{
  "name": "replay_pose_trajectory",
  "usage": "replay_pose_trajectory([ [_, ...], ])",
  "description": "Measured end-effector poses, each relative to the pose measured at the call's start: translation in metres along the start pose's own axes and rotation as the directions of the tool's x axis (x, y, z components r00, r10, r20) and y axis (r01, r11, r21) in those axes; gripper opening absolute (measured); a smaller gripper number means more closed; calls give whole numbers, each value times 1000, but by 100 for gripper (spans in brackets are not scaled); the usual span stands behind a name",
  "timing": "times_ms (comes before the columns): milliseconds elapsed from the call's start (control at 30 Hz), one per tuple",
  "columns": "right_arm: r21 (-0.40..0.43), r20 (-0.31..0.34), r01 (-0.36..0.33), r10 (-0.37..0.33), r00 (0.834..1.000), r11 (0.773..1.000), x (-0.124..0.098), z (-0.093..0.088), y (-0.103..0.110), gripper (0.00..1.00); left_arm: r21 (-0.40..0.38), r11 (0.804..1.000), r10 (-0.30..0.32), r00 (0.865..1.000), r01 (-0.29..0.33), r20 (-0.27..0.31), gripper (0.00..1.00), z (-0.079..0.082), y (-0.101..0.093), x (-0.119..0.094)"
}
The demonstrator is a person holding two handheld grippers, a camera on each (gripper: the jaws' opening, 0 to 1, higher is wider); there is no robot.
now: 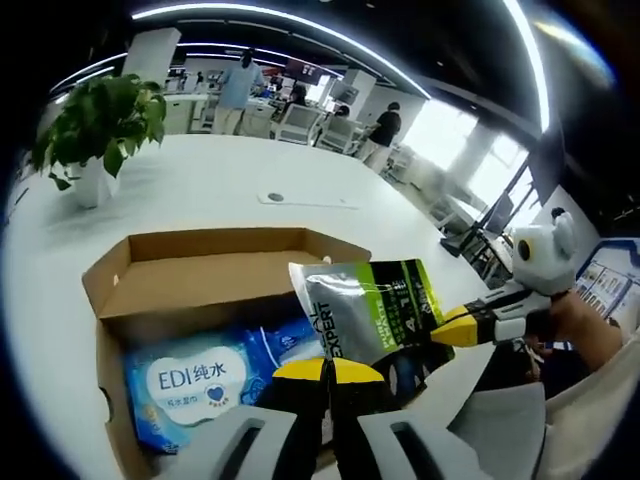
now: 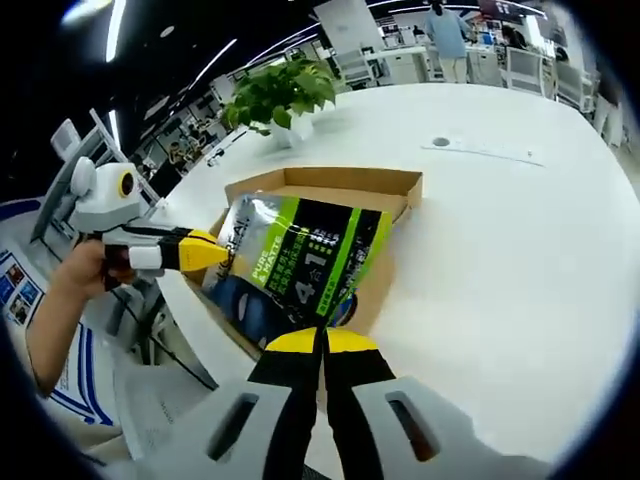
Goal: Operate the shoe box by opening the lid, removing the specified soft item, and placing it in the target area until the item is outside and the box remains undamaged.
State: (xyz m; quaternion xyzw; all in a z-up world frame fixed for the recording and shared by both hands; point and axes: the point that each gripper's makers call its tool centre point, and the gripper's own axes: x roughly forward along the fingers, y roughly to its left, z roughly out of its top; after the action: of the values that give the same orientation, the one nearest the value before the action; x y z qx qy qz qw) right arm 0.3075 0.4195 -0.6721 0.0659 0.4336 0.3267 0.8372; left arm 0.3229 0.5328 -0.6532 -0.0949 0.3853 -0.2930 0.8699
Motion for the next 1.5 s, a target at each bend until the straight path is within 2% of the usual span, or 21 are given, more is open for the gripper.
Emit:
replay_pose_trajectory([
  [333, 62, 24, 59, -61, 998, 996, -18, 0, -35, 0, -7, 999, -41, 999, 41, -12, 0, 4, -27, 28],
  [600, 108, 33, 119, -123, 992, 987, -31, -3, -66, 0, -3, 998, -66, 998, 66, -26, 0, 9, -41, 52],
  [1000, 147, 29, 170, -176, 984, 974, -43, -6, -98, 0, -9, 995, -96, 994, 96, -58, 0, 12, -61, 81],
  [1333, 179, 20, 212, -219, 975, 961, -47, -11, -124, 0, 25, 995, -94, 991, 97, -96, 0, 16, -74, 104],
  [1500, 187, 8, 232, -237, 971, 955, -47, -15, -135, 0, 70, 993, -86, 987, 96, -138, 0, 13, -79, 118],
])
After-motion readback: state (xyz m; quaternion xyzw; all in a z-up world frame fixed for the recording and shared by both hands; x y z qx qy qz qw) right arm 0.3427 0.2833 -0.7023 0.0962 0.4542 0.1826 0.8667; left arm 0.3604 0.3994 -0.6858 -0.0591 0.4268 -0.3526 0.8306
